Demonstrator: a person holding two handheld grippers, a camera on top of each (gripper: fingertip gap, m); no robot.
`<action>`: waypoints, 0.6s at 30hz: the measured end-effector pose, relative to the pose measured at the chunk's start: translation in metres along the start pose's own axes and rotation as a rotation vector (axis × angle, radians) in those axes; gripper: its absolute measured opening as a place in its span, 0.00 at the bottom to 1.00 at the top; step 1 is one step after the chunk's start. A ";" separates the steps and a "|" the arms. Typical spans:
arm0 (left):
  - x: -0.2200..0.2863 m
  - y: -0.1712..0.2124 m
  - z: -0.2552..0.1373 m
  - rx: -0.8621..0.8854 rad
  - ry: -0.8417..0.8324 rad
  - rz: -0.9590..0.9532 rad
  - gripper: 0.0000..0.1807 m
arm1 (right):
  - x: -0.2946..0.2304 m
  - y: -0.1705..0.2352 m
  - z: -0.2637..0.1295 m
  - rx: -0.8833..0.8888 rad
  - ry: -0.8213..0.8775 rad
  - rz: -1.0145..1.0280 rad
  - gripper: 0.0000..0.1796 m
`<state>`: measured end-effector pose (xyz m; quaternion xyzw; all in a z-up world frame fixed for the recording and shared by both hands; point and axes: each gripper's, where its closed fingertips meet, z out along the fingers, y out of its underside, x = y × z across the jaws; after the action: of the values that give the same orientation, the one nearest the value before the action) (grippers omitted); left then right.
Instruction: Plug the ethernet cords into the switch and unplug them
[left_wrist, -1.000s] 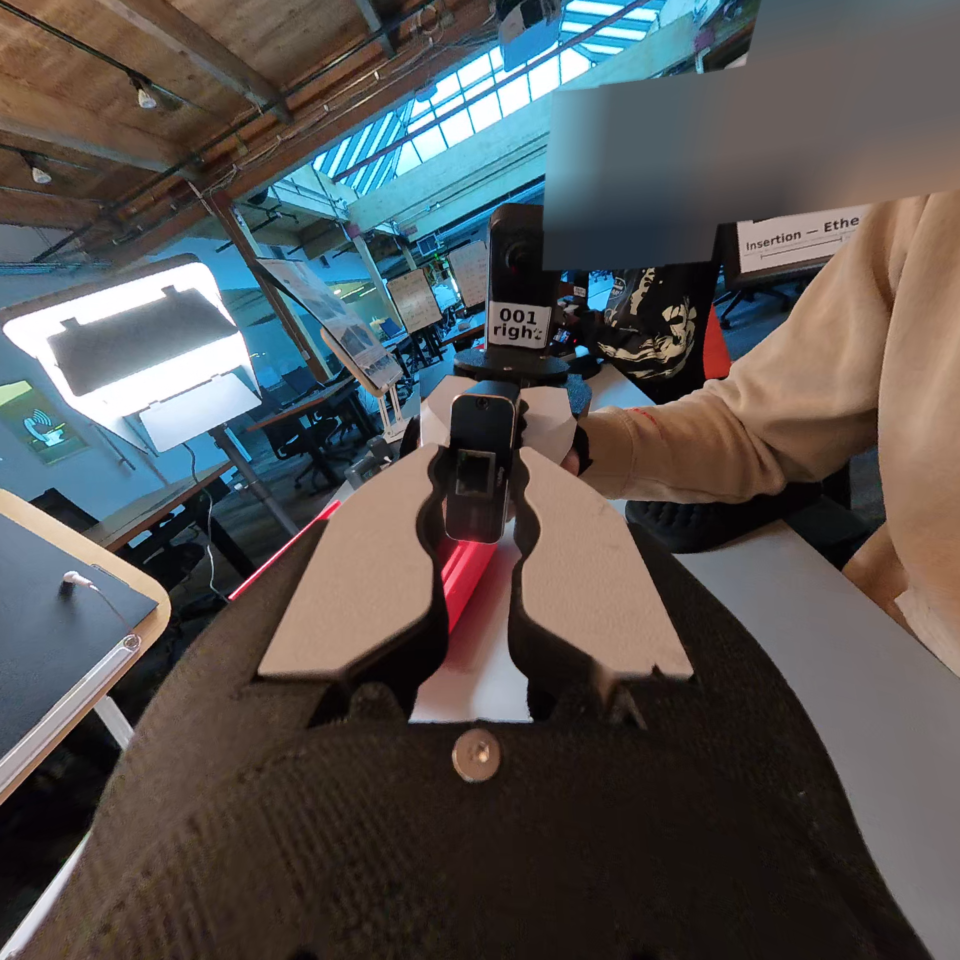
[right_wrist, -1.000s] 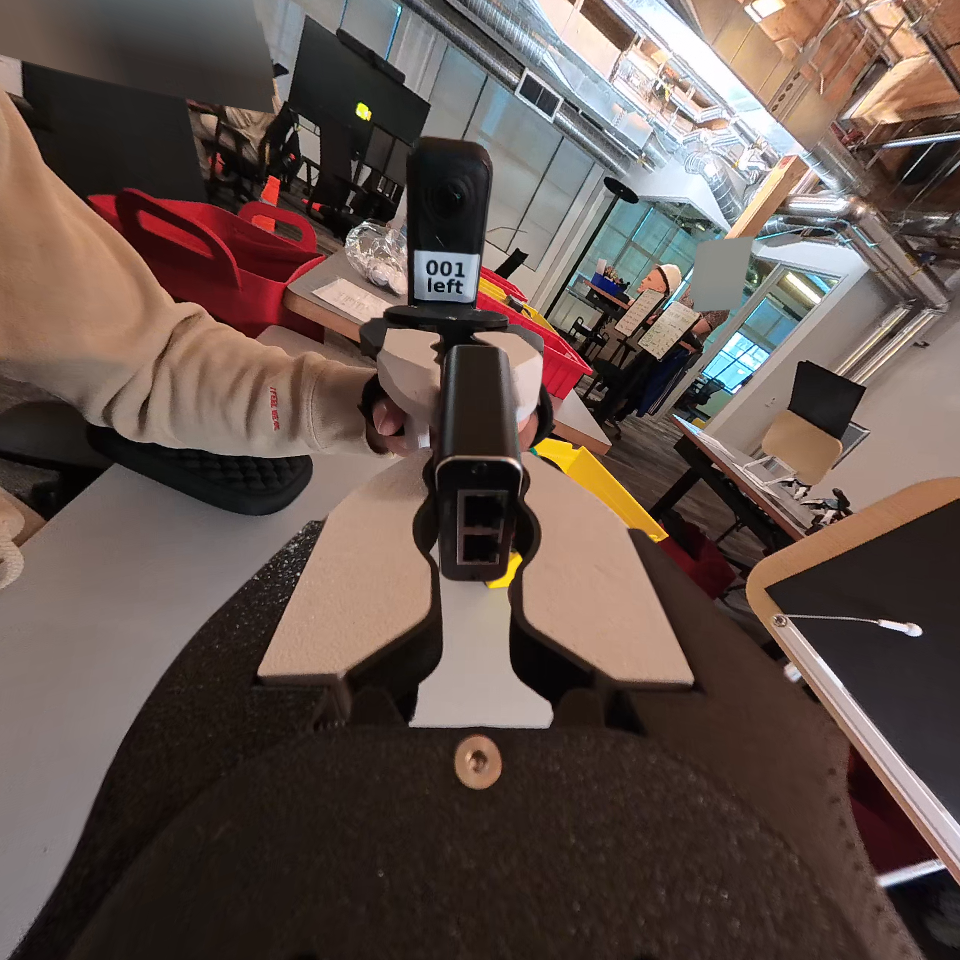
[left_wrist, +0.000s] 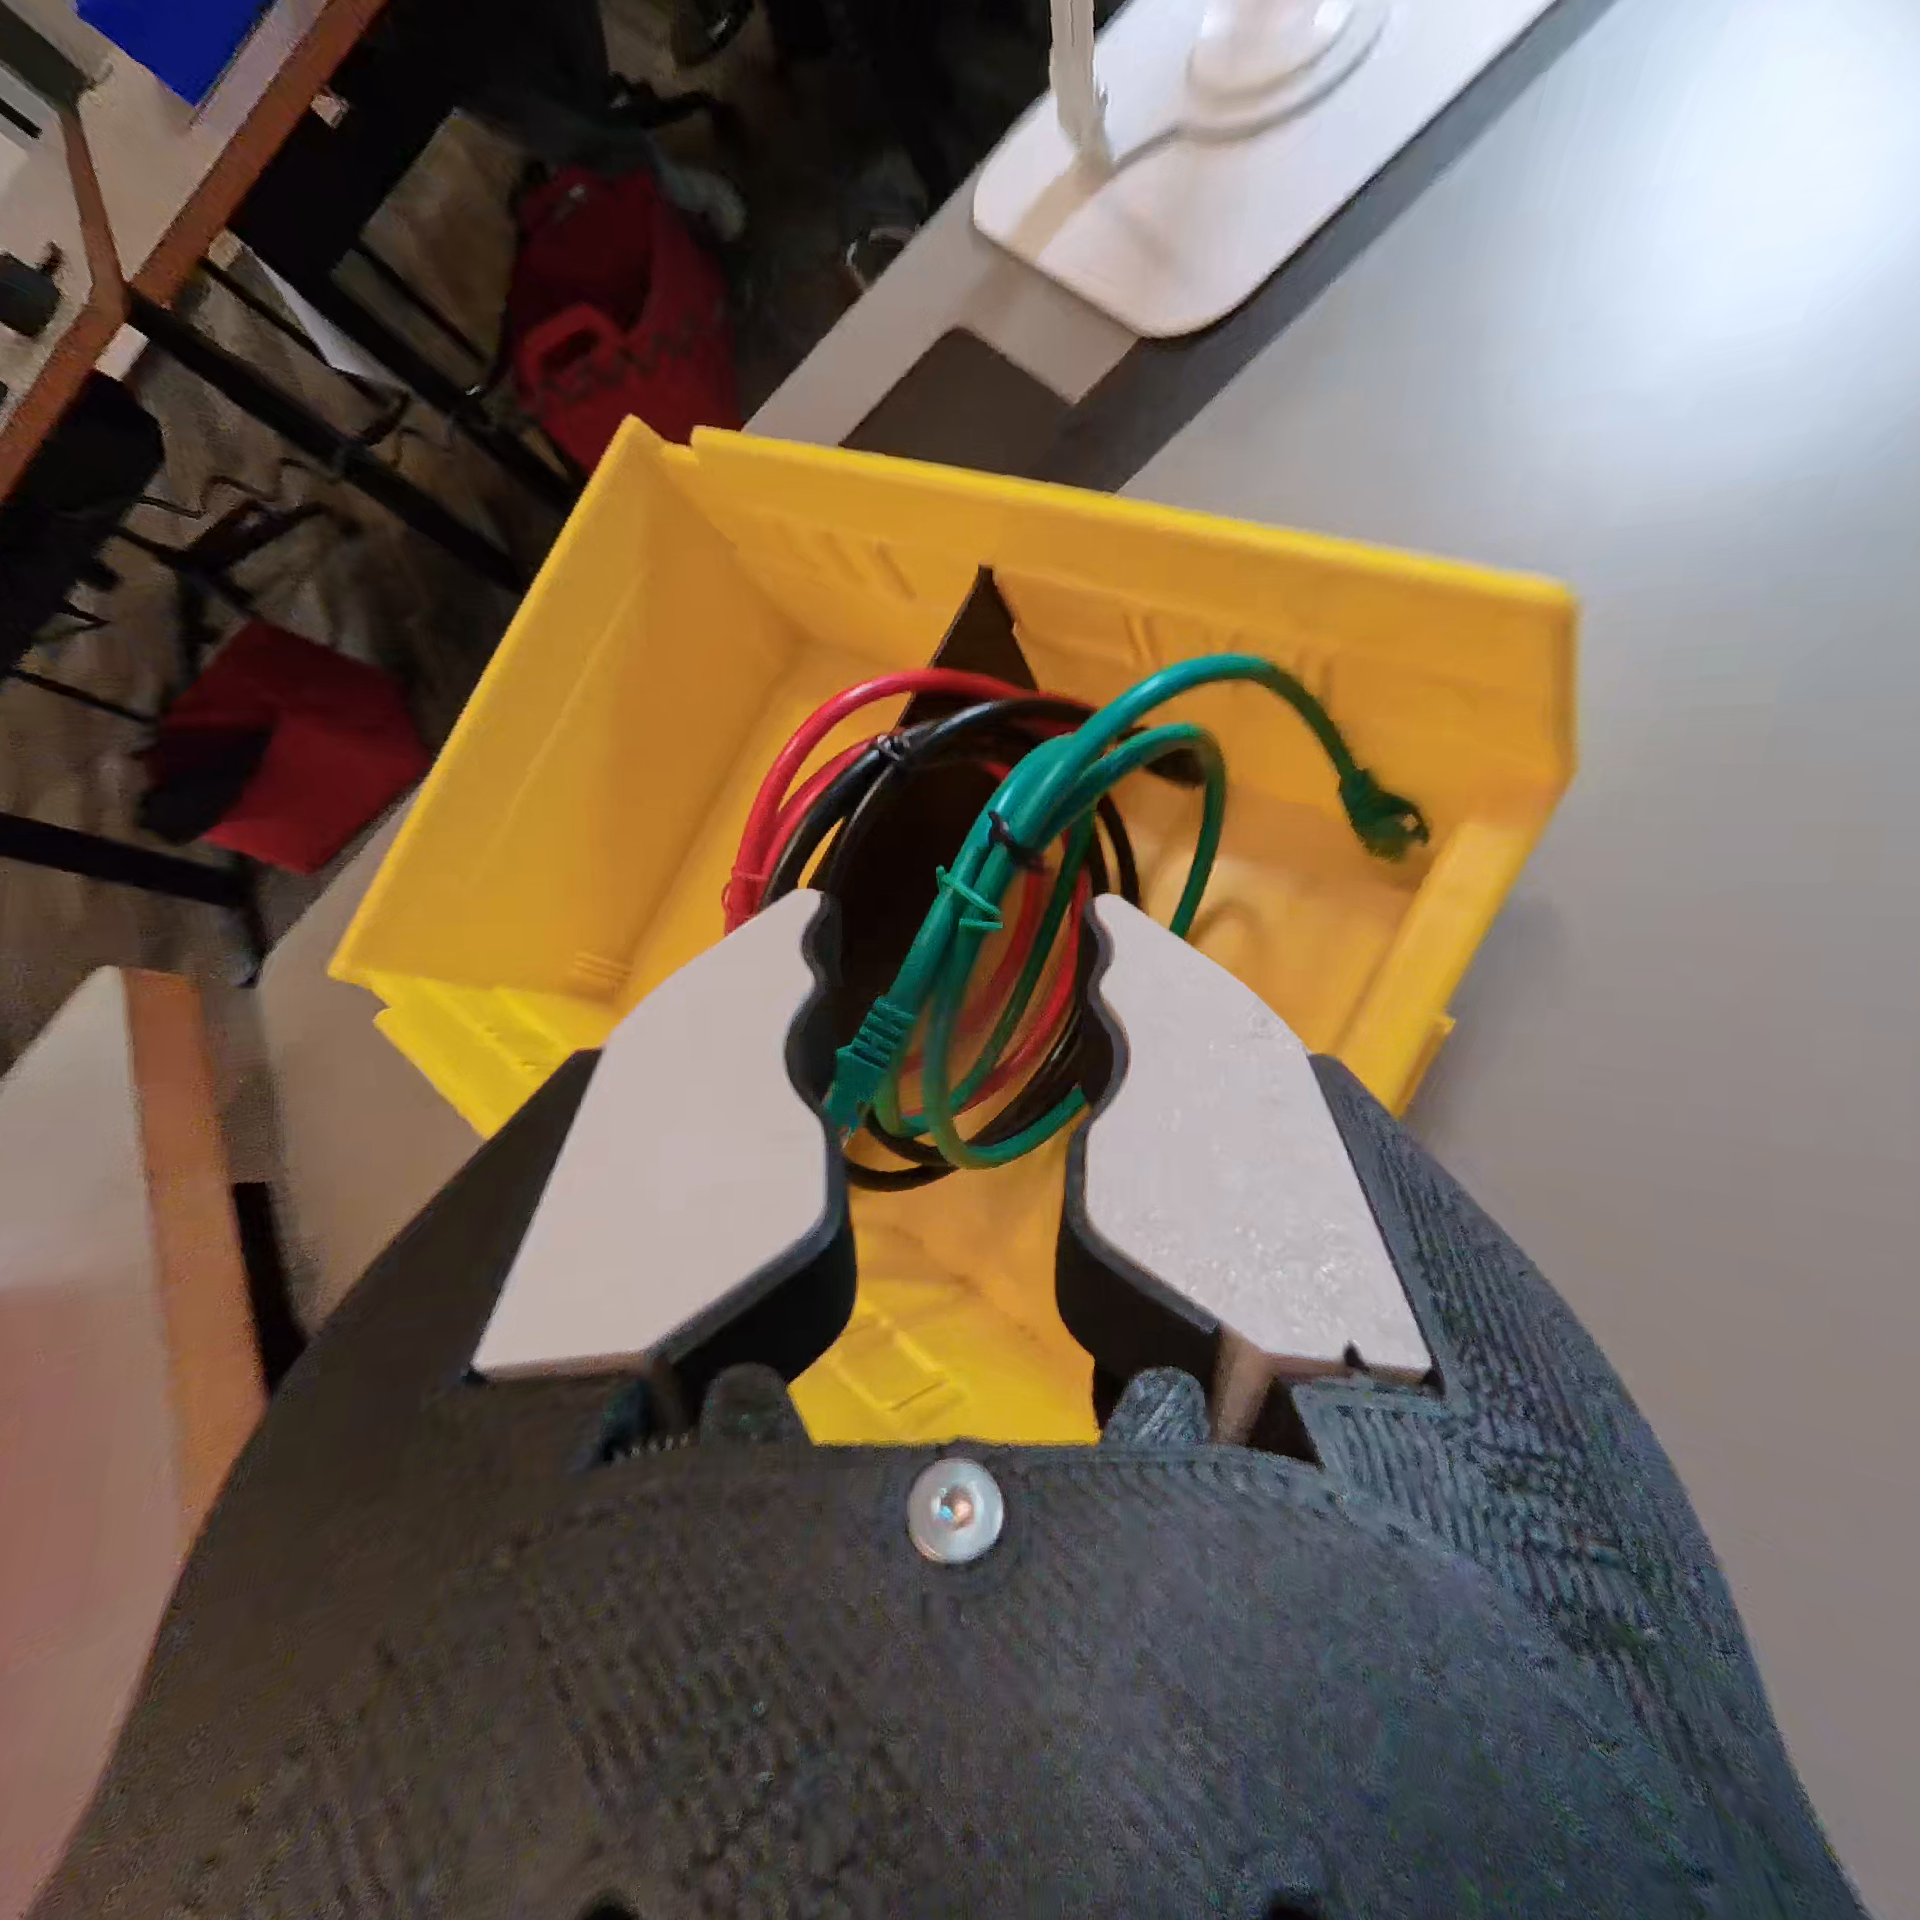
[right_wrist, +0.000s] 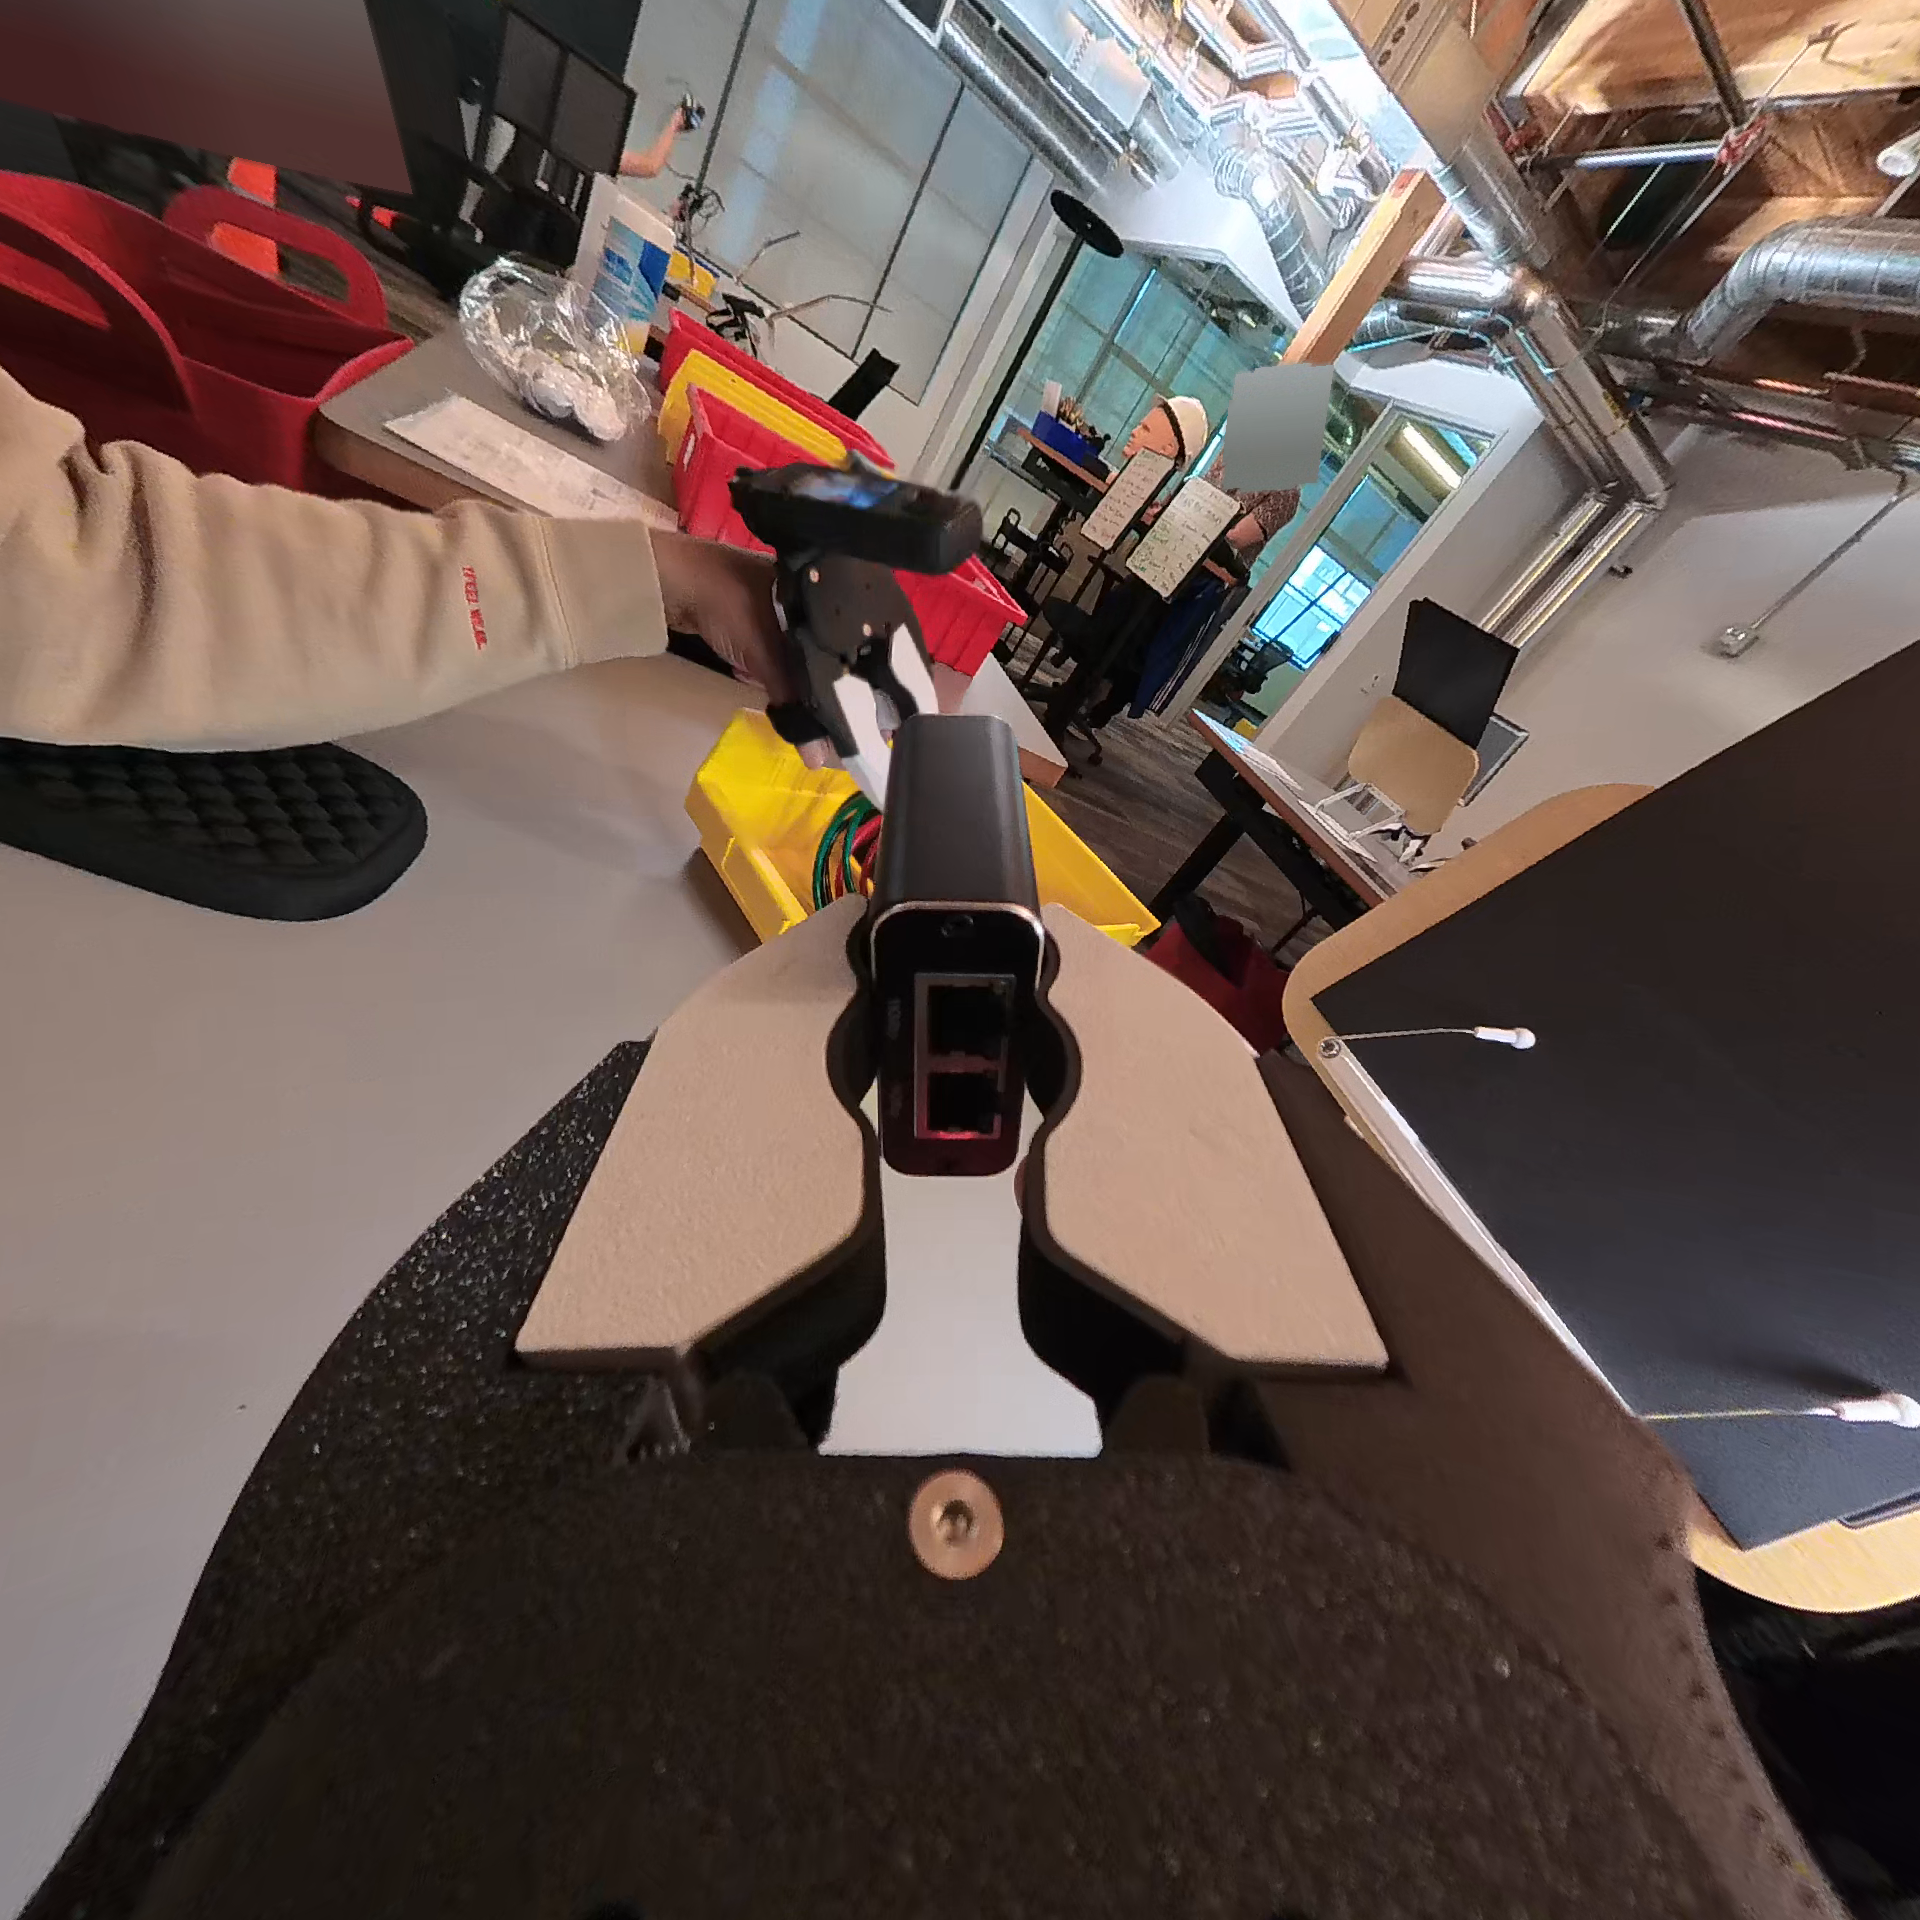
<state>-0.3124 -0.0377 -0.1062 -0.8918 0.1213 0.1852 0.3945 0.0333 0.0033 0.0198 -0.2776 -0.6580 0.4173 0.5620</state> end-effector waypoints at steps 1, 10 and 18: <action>0.000 0.004 0.004 -0.027 -0.018 0.034 0.21 | 0.000 0.000 0.000 0.000 0.001 0.000 0.14; -0.020 0.004 0.010 -0.077 -0.198 0.098 0.09 | 0.004 -0.002 -0.004 0.005 0.016 0.010 0.14; -0.037 -0.033 -0.058 0.086 -0.233 -0.094 0.08 | 0.008 -0.003 -0.007 0.017 0.024 0.028 0.14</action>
<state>-0.3202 -0.0564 -0.0325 -0.8513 0.0406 0.2635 0.4519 0.0383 0.0100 0.0261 -0.2870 -0.6438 0.4272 0.5663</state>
